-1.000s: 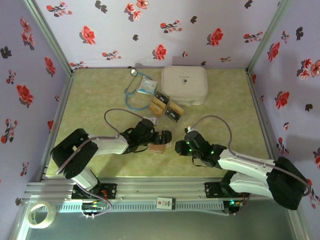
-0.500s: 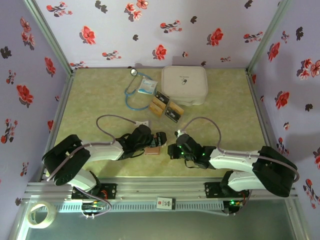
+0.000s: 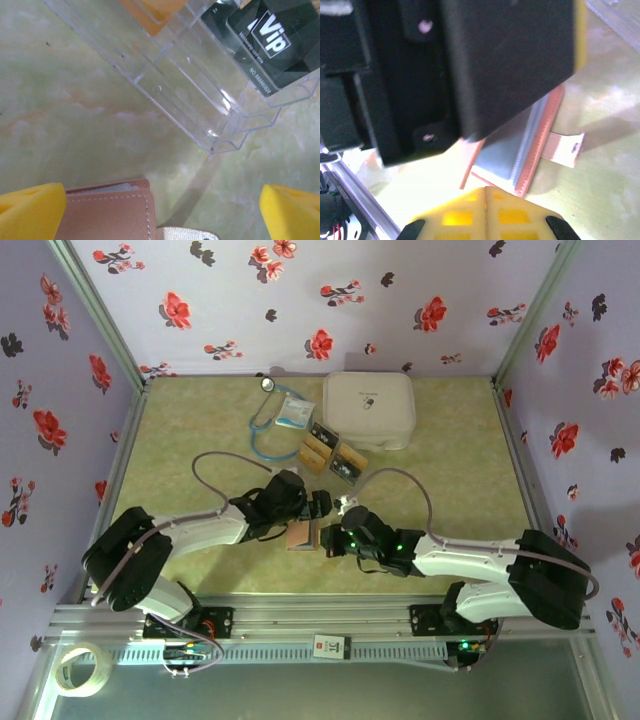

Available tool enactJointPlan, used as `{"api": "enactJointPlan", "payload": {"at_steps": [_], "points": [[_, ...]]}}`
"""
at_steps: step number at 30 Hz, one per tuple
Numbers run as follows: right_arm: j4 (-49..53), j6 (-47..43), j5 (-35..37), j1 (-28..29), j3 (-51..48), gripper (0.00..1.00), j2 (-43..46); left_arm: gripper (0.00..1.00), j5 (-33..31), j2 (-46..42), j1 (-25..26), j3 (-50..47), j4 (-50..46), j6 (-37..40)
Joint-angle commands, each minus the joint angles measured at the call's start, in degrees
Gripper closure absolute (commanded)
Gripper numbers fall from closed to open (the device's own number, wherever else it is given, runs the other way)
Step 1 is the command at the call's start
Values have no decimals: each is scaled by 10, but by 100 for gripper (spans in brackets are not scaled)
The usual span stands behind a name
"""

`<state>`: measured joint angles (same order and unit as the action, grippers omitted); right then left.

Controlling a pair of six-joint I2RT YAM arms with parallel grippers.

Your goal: Put the credit cards into the card holder

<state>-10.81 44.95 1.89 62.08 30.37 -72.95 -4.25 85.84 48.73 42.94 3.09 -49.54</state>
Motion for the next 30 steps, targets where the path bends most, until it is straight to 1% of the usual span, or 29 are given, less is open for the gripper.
{"api": "enactJointPlan", "payload": {"at_steps": [1,4,10,15,22,30], "points": [[5,-22,17,13,34,96,-14,0,13,-18,-15,18,-33,25],[11,-33,13,24,62,96,-36,0,17,-23,-36,24,-39,32],[32,-55,-1,37,126,98,-110,0,35,-34,-94,42,-67,55],[46,-63,4,37,144,100,-153,0,47,-48,-128,48,-93,73],[27,-43,24,33,99,100,-142,0,60,-65,-137,37,-123,99],[-21,-27,16,27,74,100,-179,0,67,-64,-134,25,-175,132]]}}
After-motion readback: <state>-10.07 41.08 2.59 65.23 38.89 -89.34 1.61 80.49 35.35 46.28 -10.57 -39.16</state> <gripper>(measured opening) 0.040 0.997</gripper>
